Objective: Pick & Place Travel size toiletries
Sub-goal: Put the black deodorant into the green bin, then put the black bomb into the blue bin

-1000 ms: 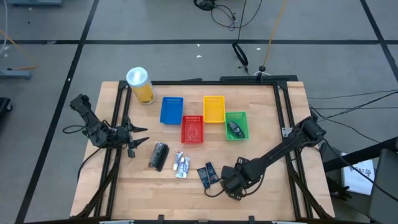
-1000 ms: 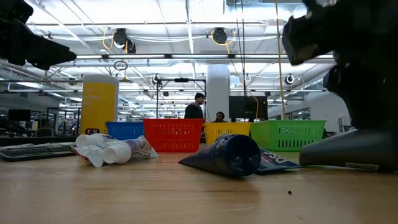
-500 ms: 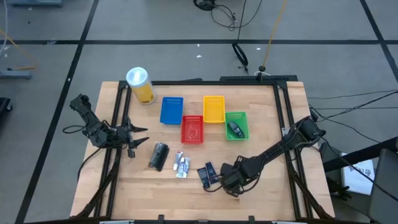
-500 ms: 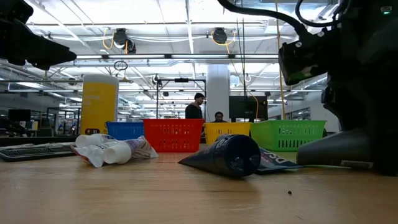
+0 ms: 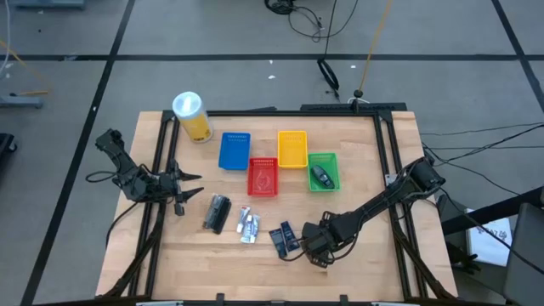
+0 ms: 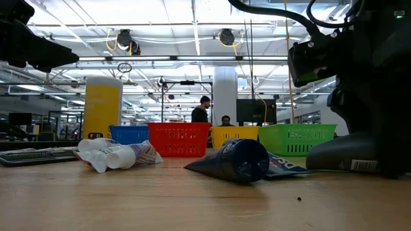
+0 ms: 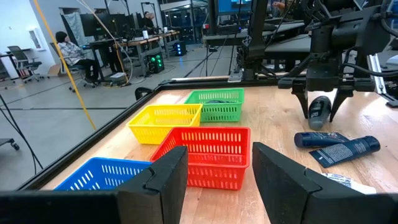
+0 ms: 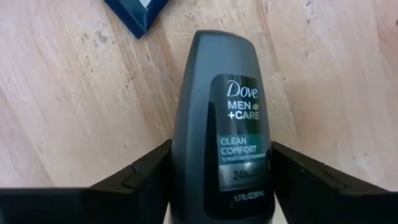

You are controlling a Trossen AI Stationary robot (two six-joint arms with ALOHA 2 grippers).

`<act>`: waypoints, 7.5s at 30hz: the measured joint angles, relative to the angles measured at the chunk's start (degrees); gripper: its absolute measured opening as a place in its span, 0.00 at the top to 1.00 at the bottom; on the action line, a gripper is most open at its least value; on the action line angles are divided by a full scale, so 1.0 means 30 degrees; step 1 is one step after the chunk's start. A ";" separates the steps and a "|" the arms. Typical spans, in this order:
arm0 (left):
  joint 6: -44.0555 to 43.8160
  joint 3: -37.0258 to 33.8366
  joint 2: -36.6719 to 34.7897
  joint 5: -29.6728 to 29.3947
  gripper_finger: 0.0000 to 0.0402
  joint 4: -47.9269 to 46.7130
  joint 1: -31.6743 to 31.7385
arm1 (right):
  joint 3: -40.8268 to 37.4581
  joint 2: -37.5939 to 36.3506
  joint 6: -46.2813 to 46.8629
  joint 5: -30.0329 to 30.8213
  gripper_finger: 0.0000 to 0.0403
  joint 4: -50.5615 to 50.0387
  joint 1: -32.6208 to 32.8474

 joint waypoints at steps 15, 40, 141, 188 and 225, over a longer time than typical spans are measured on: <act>0.0003 0.0000 -0.0005 0.0007 0.55 0.0000 -0.0003 | -0.0196 -0.3241 -0.0699 0.3344 0.49 -0.0742 -0.0043; 0.0002 0.0000 0.0002 0.0007 0.55 0.0015 -0.0003 | -0.9638 -1.5816 -0.5590 0.9925 0.49 1.1987 -0.2102; -0.0002 0.0000 -0.0005 0.0000 0.55 0.0005 -0.0003 | -1.0741 -1.3261 -0.0375 0.5571 0.45 1.0680 -1.0990; 0.0002 0.0000 0.0003 -0.0007 0.55 0.0000 0.0004 | -1.0770 -1.6884 -0.1743 0.4513 0.31 1.2649 -1.1070; -0.0005 0.0000 0.0002 0.0007 0.55 0.0001 -0.0003 | -1.8334 -2.2315 -1.2429 -0.3509 0.58 3.1013 -0.1534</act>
